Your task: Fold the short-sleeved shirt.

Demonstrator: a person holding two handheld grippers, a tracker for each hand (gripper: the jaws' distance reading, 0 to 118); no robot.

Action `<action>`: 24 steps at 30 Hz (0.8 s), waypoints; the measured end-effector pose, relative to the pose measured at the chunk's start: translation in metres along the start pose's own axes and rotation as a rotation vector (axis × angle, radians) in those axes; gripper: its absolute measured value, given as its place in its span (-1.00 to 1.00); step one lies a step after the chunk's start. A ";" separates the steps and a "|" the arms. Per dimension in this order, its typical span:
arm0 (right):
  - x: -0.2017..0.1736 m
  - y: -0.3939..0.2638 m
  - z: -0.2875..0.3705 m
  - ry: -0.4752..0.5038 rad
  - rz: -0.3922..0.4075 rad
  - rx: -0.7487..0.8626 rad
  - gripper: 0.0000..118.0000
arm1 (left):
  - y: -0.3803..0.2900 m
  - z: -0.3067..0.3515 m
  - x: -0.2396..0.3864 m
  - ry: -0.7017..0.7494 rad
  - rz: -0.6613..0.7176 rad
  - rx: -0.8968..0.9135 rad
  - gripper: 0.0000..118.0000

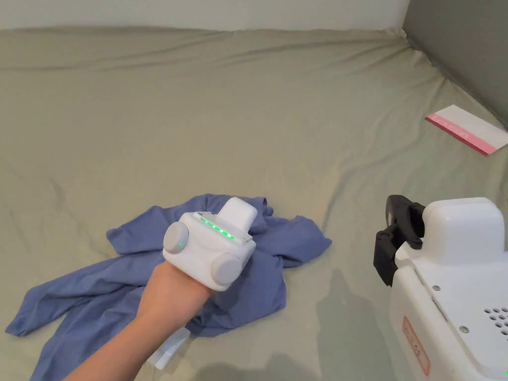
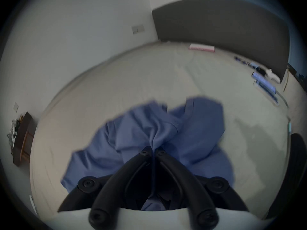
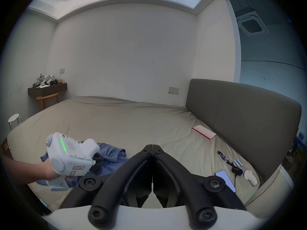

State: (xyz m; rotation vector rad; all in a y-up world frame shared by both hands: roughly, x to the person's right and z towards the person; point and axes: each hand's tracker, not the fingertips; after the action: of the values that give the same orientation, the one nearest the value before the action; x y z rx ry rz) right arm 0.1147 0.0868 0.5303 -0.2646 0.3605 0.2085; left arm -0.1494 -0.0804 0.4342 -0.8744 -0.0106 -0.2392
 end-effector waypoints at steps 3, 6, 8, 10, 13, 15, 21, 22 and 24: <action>0.001 -0.005 -0.007 0.001 0.005 -0.023 -0.98 | -0.012 -0.002 -0.009 0.005 0.073 -0.012 -0.90; -0.005 -0.003 -0.009 0.010 0.021 -0.035 -0.98 | -0.010 0.015 -0.027 0.002 0.146 0.029 -0.02; -0.011 0.001 -0.009 0.018 0.038 -0.033 -0.98 | -0.006 0.036 -0.040 -0.010 0.187 0.063 0.62; -0.015 0.005 -0.007 0.027 0.048 -0.021 -0.98 | -0.005 0.066 -0.053 0.008 0.221 0.158 0.96; -0.029 0.026 0.007 0.043 0.064 0.008 -0.98 | -0.003 0.123 -0.073 0.059 0.251 0.299 0.96; -0.038 0.038 0.013 0.052 0.080 0.037 -0.98 | -0.005 0.163 -0.085 0.117 0.275 0.391 0.96; -0.062 0.070 0.030 0.093 0.122 0.161 -0.98 | -0.027 0.285 -0.104 0.287 0.315 0.631 0.96; -0.067 0.075 0.034 0.098 0.133 0.184 -0.98 | -0.033 0.303 -0.104 0.319 0.320 0.643 0.95; -0.078 0.085 0.044 0.112 0.144 0.223 -0.98 | -0.042 0.329 -0.101 0.387 0.327 0.666 0.85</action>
State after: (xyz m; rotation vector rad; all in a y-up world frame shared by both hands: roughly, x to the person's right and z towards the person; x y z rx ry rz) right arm 0.0368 0.1677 0.5804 -0.0304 0.5109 0.2931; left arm -0.2280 0.1641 0.6670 -0.1503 0.3903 -0.0820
